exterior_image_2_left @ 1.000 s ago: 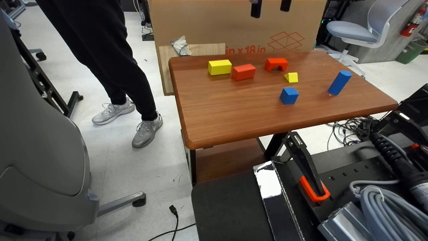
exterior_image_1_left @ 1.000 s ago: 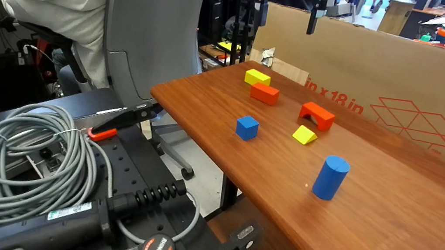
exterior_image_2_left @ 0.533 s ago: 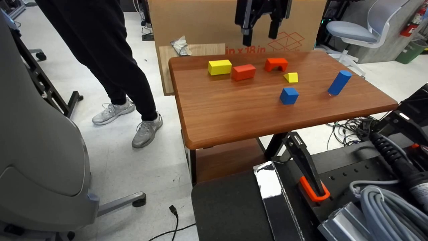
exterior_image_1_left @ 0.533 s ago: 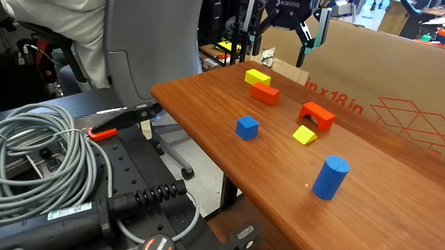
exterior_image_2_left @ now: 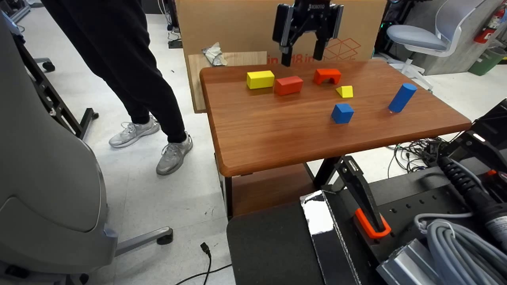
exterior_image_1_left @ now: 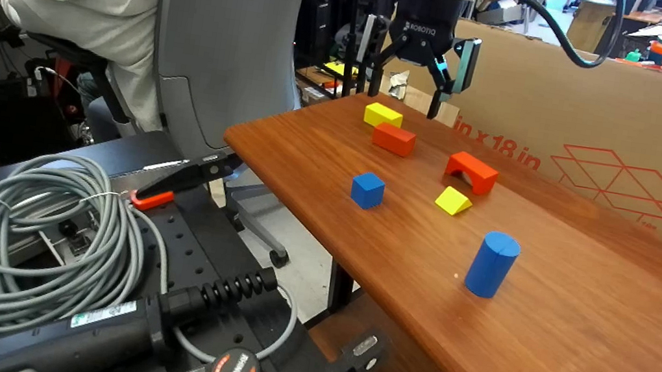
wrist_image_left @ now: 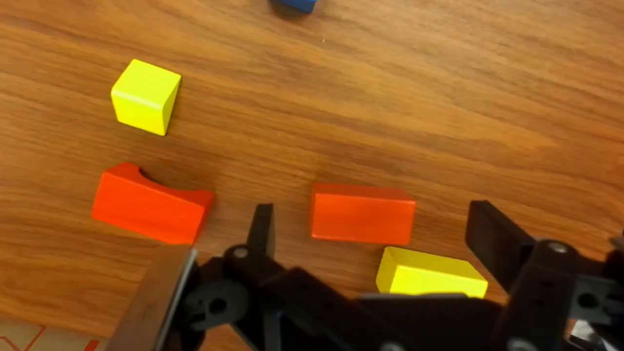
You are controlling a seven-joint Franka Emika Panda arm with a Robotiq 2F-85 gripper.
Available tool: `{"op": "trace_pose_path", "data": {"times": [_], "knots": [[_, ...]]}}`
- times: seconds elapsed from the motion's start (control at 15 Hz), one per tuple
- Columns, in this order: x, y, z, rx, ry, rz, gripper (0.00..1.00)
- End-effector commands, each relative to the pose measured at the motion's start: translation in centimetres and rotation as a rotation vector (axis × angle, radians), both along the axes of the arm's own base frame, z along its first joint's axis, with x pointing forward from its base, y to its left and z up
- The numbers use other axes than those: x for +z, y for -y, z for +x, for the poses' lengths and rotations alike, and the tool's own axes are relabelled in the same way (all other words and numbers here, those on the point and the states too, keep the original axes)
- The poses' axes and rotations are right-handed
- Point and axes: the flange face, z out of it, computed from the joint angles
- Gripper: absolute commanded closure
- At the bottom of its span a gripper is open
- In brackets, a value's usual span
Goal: Pick up the orange block on the left and put it on top of the yellow block on the left
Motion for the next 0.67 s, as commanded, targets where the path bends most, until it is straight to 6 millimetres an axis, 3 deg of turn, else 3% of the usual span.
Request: {"op": "trace_pose_path", "data": {"times": [0.0,0.6], "knots": [[-0.7,-0.6,0.9,-0.051,-0.005,0.032,0.00],[-2.9,-1.5,1.7,-0.096,-0.007,-0.019,0.00]]}}
